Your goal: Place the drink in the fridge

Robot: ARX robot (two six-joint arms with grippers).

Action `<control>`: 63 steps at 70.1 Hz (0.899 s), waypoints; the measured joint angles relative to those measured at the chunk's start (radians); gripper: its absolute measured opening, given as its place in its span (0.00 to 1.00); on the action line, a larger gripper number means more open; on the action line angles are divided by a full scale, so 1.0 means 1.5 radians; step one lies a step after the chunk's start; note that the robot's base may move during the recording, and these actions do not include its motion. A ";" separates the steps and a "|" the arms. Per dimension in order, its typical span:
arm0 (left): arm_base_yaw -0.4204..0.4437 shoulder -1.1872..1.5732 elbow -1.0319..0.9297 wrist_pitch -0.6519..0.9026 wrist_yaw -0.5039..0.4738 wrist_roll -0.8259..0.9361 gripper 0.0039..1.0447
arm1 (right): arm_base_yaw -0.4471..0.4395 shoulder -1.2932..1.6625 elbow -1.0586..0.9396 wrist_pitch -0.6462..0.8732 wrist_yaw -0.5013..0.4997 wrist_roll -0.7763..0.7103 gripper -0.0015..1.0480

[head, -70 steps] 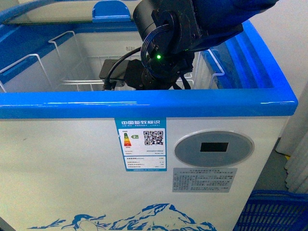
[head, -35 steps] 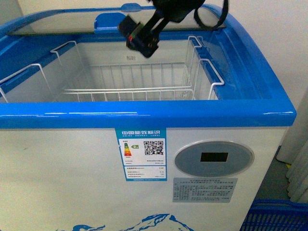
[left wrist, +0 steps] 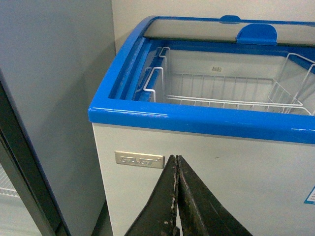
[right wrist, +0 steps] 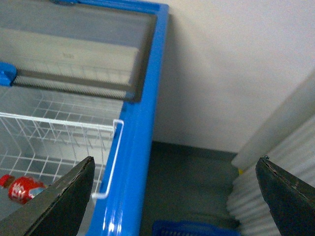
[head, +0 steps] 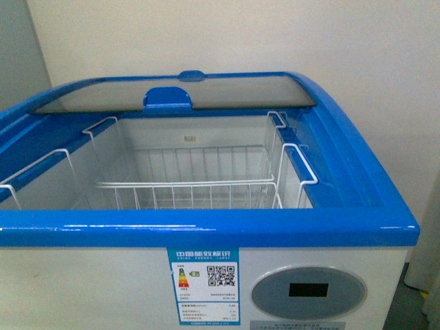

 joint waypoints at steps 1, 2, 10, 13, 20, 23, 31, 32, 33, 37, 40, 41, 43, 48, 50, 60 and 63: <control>0.000 0.000 0.000 0.000 0.000 0.000 0.02 | 0.005 -0.017 -0.009 -0.008 0.009 0.005 0.93; 0.000 0.000 0.000 0.000 0.000 0.000 0.02 | 0.016 -0.048 -0.027 -0.024 0.025 0.019 0.93; 0.000 0.000 0.000 0.000 0.000 0.000 0.02 | 0.176 -0.278 -0.141 -0.108 0.193 0.075 0.90; 0.000 0.000 0.000 0.000 0.000 0.000 0.02 | 0.195 -0.356 -0.212 0.001 0.135 0.037 0.80; 0.000 0.000 0.000 0.000 0.000 0.000 0.02 | 0.146 -0.455 -0.309 0.101 0.070 -0.005 0.64; 0.000 -0.001 0.000 0.000 0.000 0.000 0.02 | 0.120 -0.476 -0.342 0.114 0.046 -0.012 0.57; 0.000 -0.001 0.000 0.000 0.000 0.000 0.02 | 0.046 -0.515 -0.435 0.131 -0.023 -0.022 0.37; 0.000 -0.001 0.000 0.000 0.000 0.000 0.02 | 0.035 -0.522 -0.446 0.135 -0.035 -0.023 0.34; 0.000 -0.001 0.000 0.000 0.000 0.000 0.02 | 0.024 -0.527 -0.457 0.138 -0.047 -0.025 0.31; 0.000 -0.001 0.000 0.000 0.000 0.000 0.02 | -0.007 -0.549 -0.490 0.146 -0.083 -0.029 0.19; 0.000 -0.001 0.000 0.000 0.000 0.000 0.02 | -0.032 -0.570 -0.508 0.154 -0.102 -0.031 0.09; 0.000 -0.001 0.000 0.000 0.000 0.000 0.02 | -0.036 -0.573 -0.511 0.156 -0.104 -0.031 0.07; 0.000 -0.001 0.000 0.000 0.000 0.000 0.02 | -0.048 -0.581 -0.521 0.160 -0.116 -0.032 0.02; 0.000 -0.001 0.000 0.000 0.000 0.000 0.02 | -0.074 -0.598 -0.549 0.167 -0.142 -0.033 0.03; 0.000 -0.001 0.000 0.000 0.000 0.000 0.02 | -0.080 -0.601 -0.556 0.168 -0.147 -0.033 0.03; 0.000 -0.001 0.000 0.000 0.001 0.000 0.02 | -0.173 -0.629 -0.594 0.175 -0.252 -0.034 0.03; 0.000 -0.001 0.000 0.000 0.000 0.000 0.02 | -0.192 -0.637 -0.601 0.179 -0.256 -0.033 0.03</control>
